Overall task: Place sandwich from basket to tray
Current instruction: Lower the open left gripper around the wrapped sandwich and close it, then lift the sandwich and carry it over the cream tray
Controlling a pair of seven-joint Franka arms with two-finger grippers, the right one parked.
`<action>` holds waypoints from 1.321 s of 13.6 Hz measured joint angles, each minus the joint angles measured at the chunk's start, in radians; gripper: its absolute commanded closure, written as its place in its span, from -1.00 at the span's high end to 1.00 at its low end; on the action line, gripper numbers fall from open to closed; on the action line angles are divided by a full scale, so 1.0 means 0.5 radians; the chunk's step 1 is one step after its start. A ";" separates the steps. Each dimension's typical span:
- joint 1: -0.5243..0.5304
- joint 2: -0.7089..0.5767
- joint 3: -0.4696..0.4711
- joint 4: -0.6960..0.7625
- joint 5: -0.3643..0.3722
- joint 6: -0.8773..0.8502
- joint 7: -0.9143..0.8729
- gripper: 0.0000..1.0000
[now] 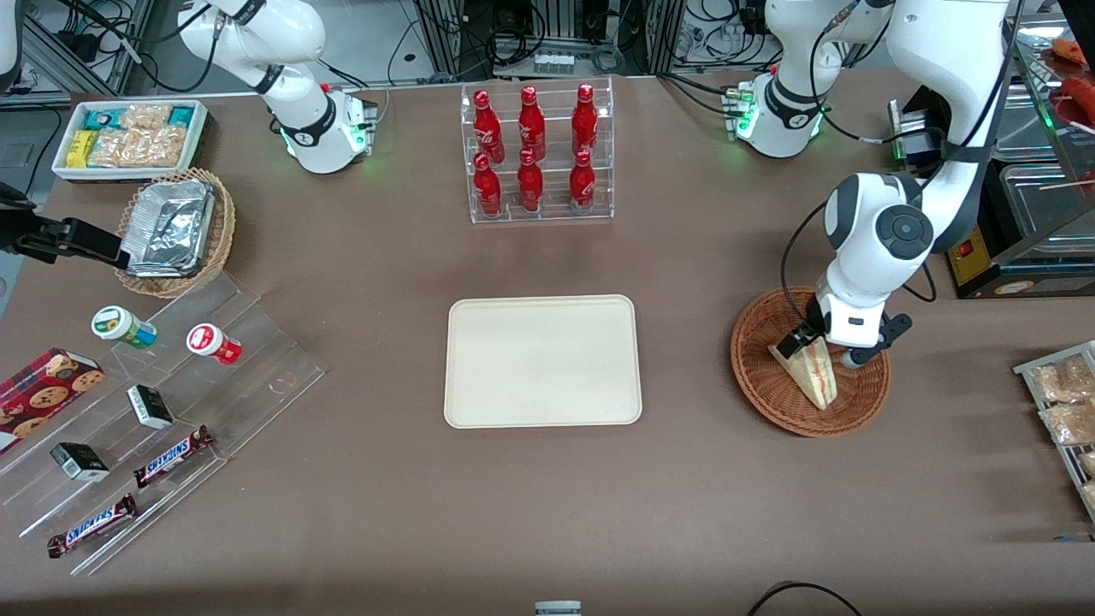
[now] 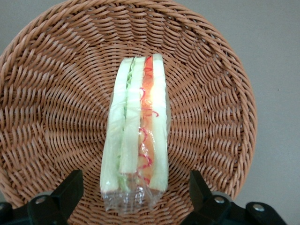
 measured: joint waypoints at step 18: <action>-0.032 0.047 0.034 0.218 0.174 -0.265 -0.071 -1.00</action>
